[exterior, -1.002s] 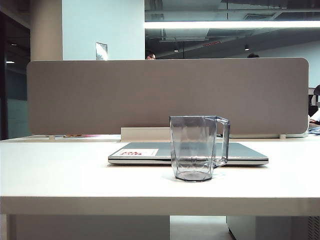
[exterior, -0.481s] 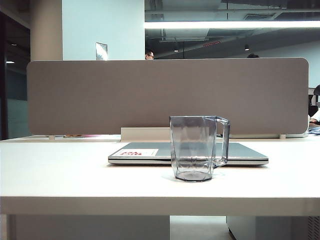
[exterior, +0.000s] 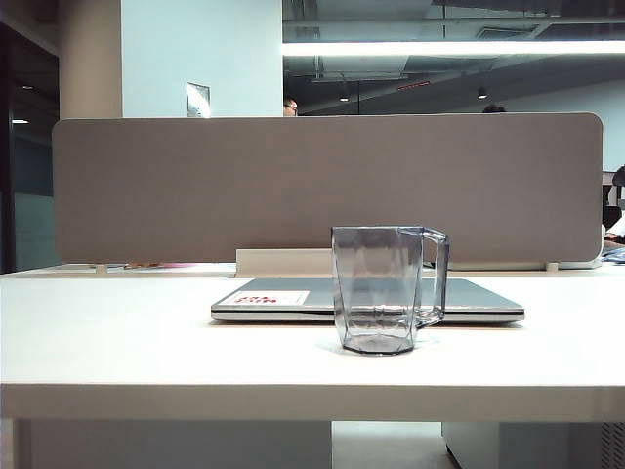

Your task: Pick up the water cup and place it on the side of the laptop close to you.

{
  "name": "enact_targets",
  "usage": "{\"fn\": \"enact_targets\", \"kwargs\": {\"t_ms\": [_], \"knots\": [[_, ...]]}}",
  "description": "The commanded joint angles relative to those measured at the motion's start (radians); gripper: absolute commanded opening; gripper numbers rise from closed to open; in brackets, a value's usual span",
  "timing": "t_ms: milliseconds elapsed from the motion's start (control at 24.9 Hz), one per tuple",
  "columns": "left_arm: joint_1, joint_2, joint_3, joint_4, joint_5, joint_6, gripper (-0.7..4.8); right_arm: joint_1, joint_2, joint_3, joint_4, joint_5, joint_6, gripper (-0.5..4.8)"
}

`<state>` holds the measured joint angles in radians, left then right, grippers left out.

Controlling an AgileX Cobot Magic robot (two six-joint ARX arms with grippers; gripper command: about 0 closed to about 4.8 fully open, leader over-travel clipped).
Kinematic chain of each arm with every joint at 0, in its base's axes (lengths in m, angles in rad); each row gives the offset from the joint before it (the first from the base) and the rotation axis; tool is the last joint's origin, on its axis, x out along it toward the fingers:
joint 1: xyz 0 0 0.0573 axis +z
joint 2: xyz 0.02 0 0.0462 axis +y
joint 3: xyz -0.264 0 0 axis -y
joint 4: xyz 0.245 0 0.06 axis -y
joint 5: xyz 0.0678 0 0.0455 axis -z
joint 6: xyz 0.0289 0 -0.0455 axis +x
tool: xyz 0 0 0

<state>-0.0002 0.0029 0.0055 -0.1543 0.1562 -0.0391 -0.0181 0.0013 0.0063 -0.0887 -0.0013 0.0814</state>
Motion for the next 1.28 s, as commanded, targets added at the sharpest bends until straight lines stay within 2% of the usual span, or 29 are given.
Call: {"fn": "enact_targets", "kwargs": {"t_ms": [40,441,521,601,802,1283], "knots": [[0.002,0.001,0.002,-0.01,0.005,-0.002,-0.03,0.001,-0.002,-0.006,0.01,-0.001,-0.003,-0.05],[0.002,0.001,0.002,-0.009,0.001,0.005,-0.03,0.001,-0.002,-0.006,0.01,-0.001,-0.003,-0.05],[0.004,0.001,0.002,0.018,-0.053,0.024,0.0,0.001,-0.002,-0.006,0.01,-0.001,-0.003,-0.05],[0.004,0.001,0.002,0.055,-0.101,-0.002,0.0,0.001,-0.002,-0.006,0.01,-0.001,-0.003,-0.05],[0.004,0.001,0.002,0.151,-0.187,0.005,0.0,0.001,-0.002,-0.006,0.01,-0.001,-0.003,-0.05],[-0.005,0.001,0.002,0.132,-0.179,0.004,0.0,0.001,-0.002,-0.006,0.009,0.0,-0.003,-0.05]]}}
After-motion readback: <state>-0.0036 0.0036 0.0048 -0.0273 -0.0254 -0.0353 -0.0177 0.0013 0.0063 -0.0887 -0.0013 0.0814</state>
